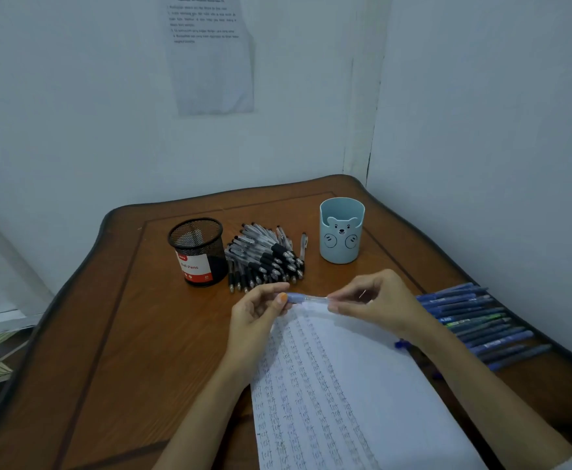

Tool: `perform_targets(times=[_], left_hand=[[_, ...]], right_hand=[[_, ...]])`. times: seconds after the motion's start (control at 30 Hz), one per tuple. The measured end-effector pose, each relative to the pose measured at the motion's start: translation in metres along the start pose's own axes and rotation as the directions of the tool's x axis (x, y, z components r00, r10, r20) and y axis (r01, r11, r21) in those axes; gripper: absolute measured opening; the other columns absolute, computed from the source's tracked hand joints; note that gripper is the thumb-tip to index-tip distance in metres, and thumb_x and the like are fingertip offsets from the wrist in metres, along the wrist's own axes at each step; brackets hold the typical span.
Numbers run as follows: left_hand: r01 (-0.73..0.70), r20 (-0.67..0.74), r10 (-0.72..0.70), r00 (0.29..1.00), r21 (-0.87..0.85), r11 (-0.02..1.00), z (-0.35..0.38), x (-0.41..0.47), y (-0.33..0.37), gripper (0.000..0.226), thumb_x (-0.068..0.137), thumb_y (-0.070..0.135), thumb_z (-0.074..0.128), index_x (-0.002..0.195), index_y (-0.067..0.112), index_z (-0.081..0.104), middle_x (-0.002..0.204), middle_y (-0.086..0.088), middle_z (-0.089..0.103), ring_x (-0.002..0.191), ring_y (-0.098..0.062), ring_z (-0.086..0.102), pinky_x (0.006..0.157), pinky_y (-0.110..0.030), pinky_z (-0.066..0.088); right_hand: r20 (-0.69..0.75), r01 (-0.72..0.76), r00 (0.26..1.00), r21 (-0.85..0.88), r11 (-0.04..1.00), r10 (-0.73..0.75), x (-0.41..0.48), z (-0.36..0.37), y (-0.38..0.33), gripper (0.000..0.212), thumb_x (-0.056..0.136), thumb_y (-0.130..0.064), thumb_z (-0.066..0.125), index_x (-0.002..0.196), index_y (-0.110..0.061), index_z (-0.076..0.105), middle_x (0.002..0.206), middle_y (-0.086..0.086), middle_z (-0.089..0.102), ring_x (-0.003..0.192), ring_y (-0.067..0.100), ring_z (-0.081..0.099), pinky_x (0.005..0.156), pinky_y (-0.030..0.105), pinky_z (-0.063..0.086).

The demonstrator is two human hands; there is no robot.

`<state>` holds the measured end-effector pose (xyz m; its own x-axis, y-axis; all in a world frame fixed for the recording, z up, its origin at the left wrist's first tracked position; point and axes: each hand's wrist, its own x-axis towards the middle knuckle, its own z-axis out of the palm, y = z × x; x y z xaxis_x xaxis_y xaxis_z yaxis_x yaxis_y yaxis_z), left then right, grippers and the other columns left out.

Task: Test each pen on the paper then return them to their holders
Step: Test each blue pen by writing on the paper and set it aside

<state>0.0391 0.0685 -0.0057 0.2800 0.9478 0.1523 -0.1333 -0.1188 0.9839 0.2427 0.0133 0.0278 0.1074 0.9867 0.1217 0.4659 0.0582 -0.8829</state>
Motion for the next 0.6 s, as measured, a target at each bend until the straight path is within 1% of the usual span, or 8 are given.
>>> perform_targets(times=[0.1,0.17,0.23,0.3,0.33,0.4,0.5,0.6], left_hand=[[0.012,0.027,-0.013,1.000,0.046,0.999,0.004,-0.005,-0.001,0.019,0.089,0.010,0.061,0.107,0.014,0.066,0.094,-0.004,0.069,0.087,-0.014,0.065,0.076,-0.020,0.053],[-0.028,0.013,0.025,1.000,0.249,0.968,0.007,-0.009,-0.006,0.018,0.091,0.018,0.061,0.109,0.023,0.064,0.099,0.004,0.067,0.090,-0.007,0.062,0.076,-0.017,0.051],[-0.124,0.055,0.113,0.992,0.544,0.830,0.007,-0.011,-0.012,0.019,0.094,0.028,0.058,0.112,0.027,0.063,0.107,0.013,0.064,0.097,0.001,0.056,0.084,-0.018,0.047],[-0.281,0.198,0.202,0.959,0.744,0.606,0.007,-0.011,-0.017,0.025,0.093,0.036,0.056,0.114,0.025,0.063,0.113,0.017,0.059,0.105,0.002,0.050,0.092,-0.022,0.040],[-0.334,0.255,0.218,0.942,0.780,0.530,0.008,-0.011,-0.018,0.028,0.093,0.038,0.056,0.115,0.023,0.064,0.116,0.016,0.057,0.108,0.000,0.048,0.094,-0.021,0.036],[-0.380,0.313,0.218,0.925,0.801,0.462,0.010,-0.011,-0.019,0.032,0.093,0.041,0.054,0.118,0.022,0.063,0.120,0.015,0.055,0.112,-0.001,0.046,0.094,-0.018,0.030],[-0.392,0.324,0.223,0.919,0.804,0.448,0.009,-0.011,-0.019,0.037,0.093,0.044,0.053,0.122,0.023,0.061,0.126,0.014,0.054,0.117,-0.001,0.044,0.097,-0.018,0.029],[-0.390,0.327,0.213,0.921,0.800,0.457,0.009,-0.013,-0.019,0.040,0.093,0.045,0.054,0.125,0.021,0.060,0.130,0.012,0.054,0.121,-0.003,0.044,0.102,-0.021,0.031]], right_hand=[[-0.033,0.040,0.998,-0.339,0.940,-0.055,-0.011,0.001,0.006,0.014,0.076,-0.027,0.080,0.090,-0.027,0.077,0.078,-0.016,0.064,0.075,0.006,0.055,0.057,0.013,0.042],[-0.140,0.015,0.987,-0.405,0.914,-0.078,-0.016,0.002,0.010,0.016,0.077,-0.026,0.079,0.093,-0.023,0.077,0.082,-0.014,0.059,0.072,0.007,0.051,0.057,0.011,0.038],[-0.289,-0.079,0.957,-0.328,0.941,-0.021,-0.017,0.000,0.015,0.018,0.077,-0.023,0.080,0.092,-0.015,0.077,0.082,-0.006,0.063,0.067,0.006,0.053,0.056,0.010,0.038],[-0.385,-0.194,0.920,-0.279,0.941,0.075,-0.016,0.001,0.017,0.020,0.078,-0.024,0.079,0.092,-0.010,0.076,0.079,-0.002,0.066,0.065,0.005,0.057,0.056,0.013,0.042],[-0.411,-0.235,0.906,-0.288,0.928,0.102,-0.015,0.003,0.018,0.021,0.080,-0.025,0.078,0.093,-0.009,0.076,0.078,-0.001,0.067,0.066,0.006,0.058,0.058,0.018,0.047],[-0.444,-0.296,0.887,-0.340,0.892,0.125,-0.010,0.009,0.014,0.021,0.084,-0.030,0.074,0.095,-0.013,0.076,0.084,0.001,0.072,0.072,0.012,0.063,0.063,0.027,0.052],[-0.467,-0.391,0.870,-0.465,0.794,0.156,-0.002,0.017,0.004,0.019,0.089,-0.033,0.068,0.099,-0.018,0.075,0.095,0.000,0.073,0.085,0.016,0.066,0.062,0.026,0.046],[-0.489,-0.456,0.854,-0.542,0.706,0.176,0.005,0.022,0.002,0.018,0.091,-0.032,0.065,0.098,-0.017,0.073,0.093,0.001,0.071,0.077,0.015,0.059,0.059,0.025,0.039]])
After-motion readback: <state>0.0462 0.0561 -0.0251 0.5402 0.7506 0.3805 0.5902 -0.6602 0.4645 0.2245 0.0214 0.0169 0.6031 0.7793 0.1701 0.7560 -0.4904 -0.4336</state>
